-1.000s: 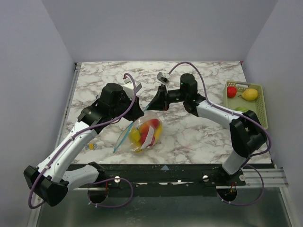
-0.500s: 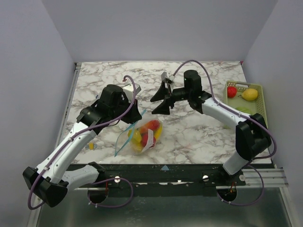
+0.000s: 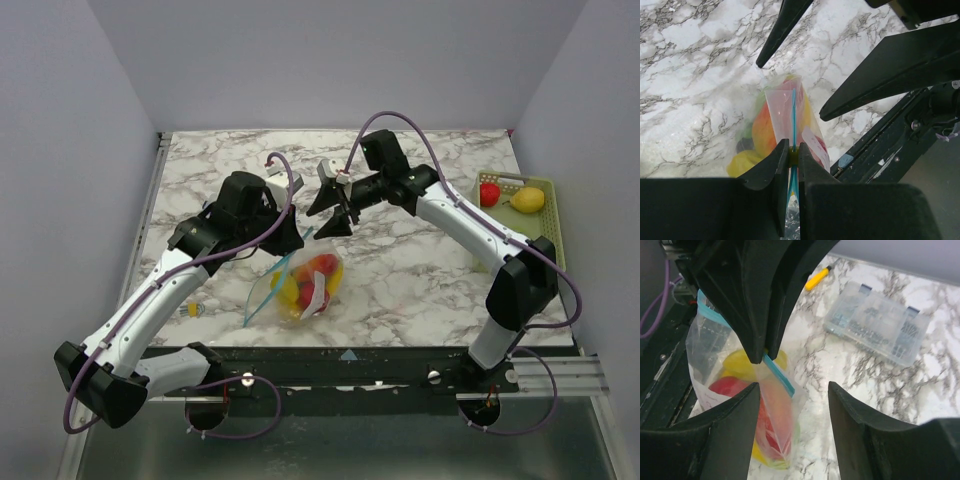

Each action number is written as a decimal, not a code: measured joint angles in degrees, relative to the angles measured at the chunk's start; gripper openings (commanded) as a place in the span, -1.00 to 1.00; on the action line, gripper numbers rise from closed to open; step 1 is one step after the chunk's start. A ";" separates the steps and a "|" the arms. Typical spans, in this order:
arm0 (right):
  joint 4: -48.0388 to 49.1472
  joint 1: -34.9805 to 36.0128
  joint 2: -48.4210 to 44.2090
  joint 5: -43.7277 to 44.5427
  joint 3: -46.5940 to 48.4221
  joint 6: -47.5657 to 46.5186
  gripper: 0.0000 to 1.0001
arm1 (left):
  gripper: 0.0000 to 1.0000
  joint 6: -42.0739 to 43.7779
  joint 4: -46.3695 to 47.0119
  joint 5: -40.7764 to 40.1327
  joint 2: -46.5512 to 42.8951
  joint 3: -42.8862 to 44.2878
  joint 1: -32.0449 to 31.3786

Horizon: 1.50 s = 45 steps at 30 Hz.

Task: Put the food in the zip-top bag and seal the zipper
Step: Zip the zipper food storage bag at the center of the board.

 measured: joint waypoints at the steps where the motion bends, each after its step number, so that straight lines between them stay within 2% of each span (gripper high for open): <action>1: -1.88 0.13 0.70 0.35 0.76 -1.51 0.16 | -1.00 0.02 0.00 0.15 0.09 0.00 0.00; 6: -7.37 1.79 2.47 1.68 1.29 -5.60 -0.10 | -1.00 0.02 0.00 0.72 0.46 0.07 0.00; 11: -6.69 3.19 2.54 2.03 0.87 -5.60 -0.22 | -1.00 0.02 0.02 0.87 0.50 0.13 0.00; 15: -5.53 3.89 2.54 2.89 0.28 -5.09 -0.51 | -1.00 -0.07 -0.02 1.05 0.74 0.48 0.00; 18: -4.70 3.91 2.54 3.93 0.28 -5.05 -1.00 | -1.00 -0.24 0.04 1.05 0.81 0.59 0.02; 26: 3.37 4.35 0.92 10.97 -3.82 -0.85 -1.00 | -1.00 -0.20 0.57 0.02 1.42 0.70 0.44; 33: 8.98 3.67 2.49 16.87 -3.13 1.86 -1.00 | -1.00 -1.92 1.20 -4.07 3.82 2.51 1.09; 45: 19.19 -0.52 6.25 17.92 -3.10 6.97 -1.00 | -1.00 -4.09 2.45 -6.45 6.12 3.30 1.11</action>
